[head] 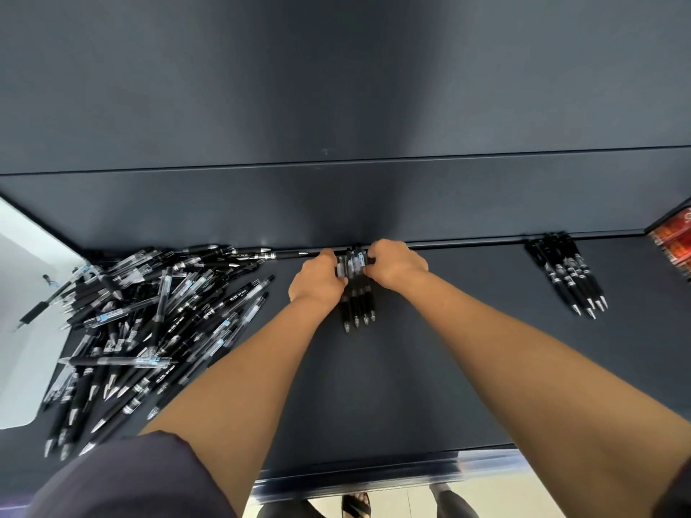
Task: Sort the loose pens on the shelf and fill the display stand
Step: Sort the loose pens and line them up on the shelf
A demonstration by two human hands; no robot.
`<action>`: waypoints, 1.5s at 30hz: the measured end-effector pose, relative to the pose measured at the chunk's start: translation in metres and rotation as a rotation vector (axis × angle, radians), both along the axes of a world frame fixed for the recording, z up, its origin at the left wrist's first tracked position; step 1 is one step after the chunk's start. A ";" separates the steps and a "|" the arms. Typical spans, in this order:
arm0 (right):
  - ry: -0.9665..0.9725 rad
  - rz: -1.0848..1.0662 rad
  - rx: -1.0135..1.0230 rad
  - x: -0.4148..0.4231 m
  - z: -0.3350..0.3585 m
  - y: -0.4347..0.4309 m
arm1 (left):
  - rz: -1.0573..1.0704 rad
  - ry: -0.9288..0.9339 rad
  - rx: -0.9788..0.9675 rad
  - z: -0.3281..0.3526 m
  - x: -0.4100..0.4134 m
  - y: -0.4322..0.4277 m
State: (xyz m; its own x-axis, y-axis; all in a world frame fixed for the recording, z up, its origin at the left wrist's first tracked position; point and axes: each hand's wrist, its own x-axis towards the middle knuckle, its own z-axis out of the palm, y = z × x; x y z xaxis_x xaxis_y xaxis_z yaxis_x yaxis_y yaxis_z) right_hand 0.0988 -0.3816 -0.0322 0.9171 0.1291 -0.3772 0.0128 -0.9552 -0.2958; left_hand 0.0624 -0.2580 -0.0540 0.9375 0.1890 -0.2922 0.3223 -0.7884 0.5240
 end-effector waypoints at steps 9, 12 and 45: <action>-0.163 0.149 0.052 -0.006 0.020 0.047 | -0.024 -0.058 0.030 0.024 -0.016 0.052; -0.152 0.220 0.078 -0.008 0.024 0.078 | -0.035 -0.078 0.044 0.033 -0.022 0.083; 0.121 -0.134 0.584 -0.027 -0.001 0.232 | -0.312 -0.179 0.172 0.012 -0.057 0.250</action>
